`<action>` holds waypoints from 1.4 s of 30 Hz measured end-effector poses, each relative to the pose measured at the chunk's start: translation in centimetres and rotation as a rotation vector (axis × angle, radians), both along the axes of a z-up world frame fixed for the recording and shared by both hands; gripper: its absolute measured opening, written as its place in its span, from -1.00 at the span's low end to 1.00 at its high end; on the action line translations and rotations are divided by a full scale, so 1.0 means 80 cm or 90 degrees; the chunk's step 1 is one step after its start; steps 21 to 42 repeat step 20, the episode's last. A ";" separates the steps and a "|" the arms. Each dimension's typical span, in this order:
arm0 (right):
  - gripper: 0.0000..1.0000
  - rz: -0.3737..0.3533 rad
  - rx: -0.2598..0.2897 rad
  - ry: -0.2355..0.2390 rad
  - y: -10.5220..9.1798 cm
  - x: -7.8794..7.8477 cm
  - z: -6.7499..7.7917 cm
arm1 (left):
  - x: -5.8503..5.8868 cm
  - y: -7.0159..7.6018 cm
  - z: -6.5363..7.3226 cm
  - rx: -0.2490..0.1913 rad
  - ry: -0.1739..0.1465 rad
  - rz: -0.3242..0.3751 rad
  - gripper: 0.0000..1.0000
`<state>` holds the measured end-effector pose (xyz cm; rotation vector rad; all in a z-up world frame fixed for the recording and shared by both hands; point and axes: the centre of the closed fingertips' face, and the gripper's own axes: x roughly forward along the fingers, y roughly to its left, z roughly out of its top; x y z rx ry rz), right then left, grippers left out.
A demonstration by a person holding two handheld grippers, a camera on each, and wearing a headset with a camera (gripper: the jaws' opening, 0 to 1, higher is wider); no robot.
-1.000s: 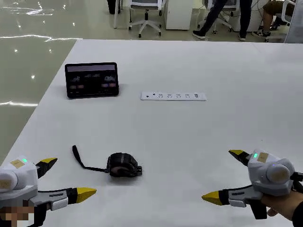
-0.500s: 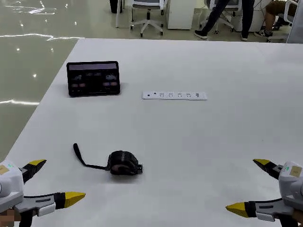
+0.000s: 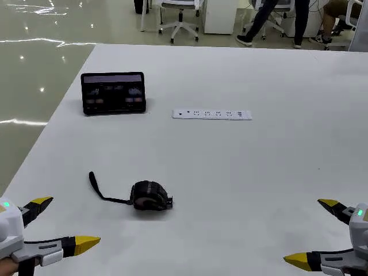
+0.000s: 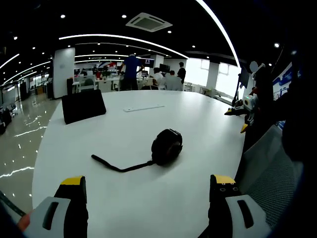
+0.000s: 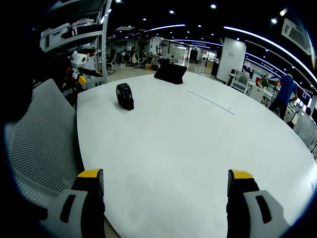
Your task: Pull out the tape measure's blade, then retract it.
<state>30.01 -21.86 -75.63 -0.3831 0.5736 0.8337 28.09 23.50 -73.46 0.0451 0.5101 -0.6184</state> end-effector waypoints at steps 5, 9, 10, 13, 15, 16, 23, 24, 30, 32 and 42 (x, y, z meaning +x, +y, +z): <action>1.00 -0.002 -0.001 0.001 -0.002 -0.002 0.002 | 0.001 0.003 -0.002 0.002 0.003 -0.001 1.00; 1.00 -0.002 -0.001 0.004 -0.003 -0.005 0.000 | 0.001 0.004 -0.004 -0.001 0.007 0.001 1.00; 1.00 -0.002 -0.002 0.003 -0.003 -0.005 -0.001 | 0.002 0.005 -0.004 0.000 0.008 0.002 1.00; 1.00 -0.002 -0.002 0.003 -0.002 -0.005 0.000 | 0.001 0.006 -0.005 0.001 0.008 0.001 1.00; 1.00 -0.004 -0.002 0.002 -0.003 -0.005 0.001 | 0.001 0.006 -0.005 0.001 0.009 -0.001 1.00; 1.00 -0.004 -0.002 0.002 -0.003 -0.005 0.002 | 0.001 0.006 -0.006 0.003 0.008 -0.001 1.00; 1.00 -0.004 -0.002 0.001 -0.004 -0.004 0.003 | 0.001 0.006 -0.005 0.001 0.010 -0.001 1.00; 1.00 -0.004 -0.002 0.001 -0.004 -0.004 0.003 | 0.001 0.006 -0.005 0.001 0.010 -0.001 1.00; 1.00 -0.004 -0.002 0.001 -0.004 -0.004 0.003 | 0.001 0.006 -0.005 0.001 0.010 -0.001 1.00; 1.00 -0.004 -0.002 0.001 -0.004 -0.004 0.003 | 0.001 0.006 -0.005 0.001 0.010 -0.001 1.00; 1.00 -0.004 -0.002 0.001 -0.004 -0.004 0.003 | 0.001 0.006 -0.005 0.001 0.010 -0.001 1.00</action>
